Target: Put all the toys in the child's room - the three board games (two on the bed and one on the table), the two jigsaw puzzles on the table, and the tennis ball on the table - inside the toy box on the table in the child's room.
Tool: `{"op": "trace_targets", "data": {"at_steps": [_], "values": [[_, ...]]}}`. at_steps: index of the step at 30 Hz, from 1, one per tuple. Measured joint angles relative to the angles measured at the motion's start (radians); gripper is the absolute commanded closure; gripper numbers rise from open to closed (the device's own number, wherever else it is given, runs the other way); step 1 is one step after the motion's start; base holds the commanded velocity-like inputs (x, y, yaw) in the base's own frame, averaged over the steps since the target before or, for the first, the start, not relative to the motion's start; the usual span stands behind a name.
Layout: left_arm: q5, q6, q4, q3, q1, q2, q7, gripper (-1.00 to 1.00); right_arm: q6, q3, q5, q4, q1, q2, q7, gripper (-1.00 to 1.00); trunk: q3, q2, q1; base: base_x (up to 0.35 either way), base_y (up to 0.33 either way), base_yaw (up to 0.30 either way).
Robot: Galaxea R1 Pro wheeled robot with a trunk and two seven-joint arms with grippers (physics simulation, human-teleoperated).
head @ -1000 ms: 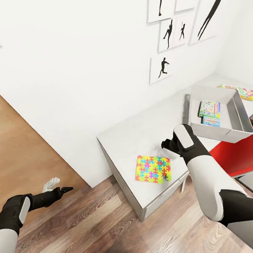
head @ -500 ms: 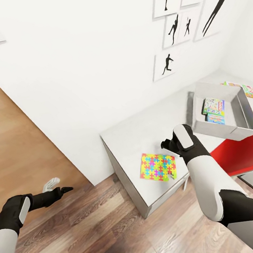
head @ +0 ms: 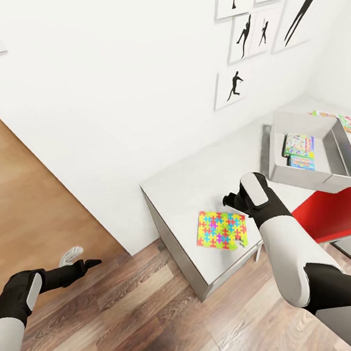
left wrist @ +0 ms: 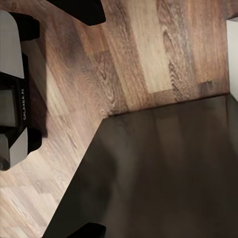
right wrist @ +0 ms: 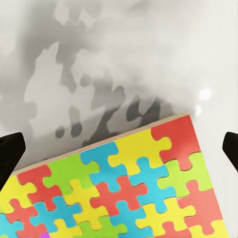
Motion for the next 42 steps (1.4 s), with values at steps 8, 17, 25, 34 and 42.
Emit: {"op": "trace_targets", "data": {"at_steps": [8, 17, 25, 34, 42], "values": [[0.0, -0.001, 0.0, 0.001, 0.0, 0.0, 0.0, -1.0, 0.0, 0.0, -0.002, 0.0, 0.0, 0.0, 0.0, -1.0, -0.012, 0.0, 0.0, 0.0, 0.0, 0.0], [0.0, -0.001, 0.0, 0.001, 0.0, 0.0, 0.0, -1.0, 0.0, 0.0, -0.002, 0.0, 0.0, 0.0, 0.0, -1.0, -0.023, 0.0, 0.0, 0.0, 0.0, 0.0], [0.0, -0.001, 0.0, 0.0, 0.0, 0.0, 0.0, -1.0, 0.0, 0.0, -0.002, 0.0, 0.0, 0.0, 0.0, -1.0, -0.024, 0.0, 0.0, 0.0, 0.0, 0.0], [0.0, -0.001, 0.0, -0.001, 0.0, 0.0, 0.0, -1.0, 0.0, 0.0, -0.002, 0.0, 0.0, 0.0, 0.001, -1.0, -0.024, 0.0, 0.0, 0.0, 0.0, 0.0], [0.0, 0.0, 0.0, -0.001, 0.0, -0.001, 0.0, -1.0, 0.0, 0.0, -0.002, 0.0, 0.0, 0.0, 0.001, -1.0, -0.024, 0.0, 0.0, 0.0, 0.0, 0.0]]}}
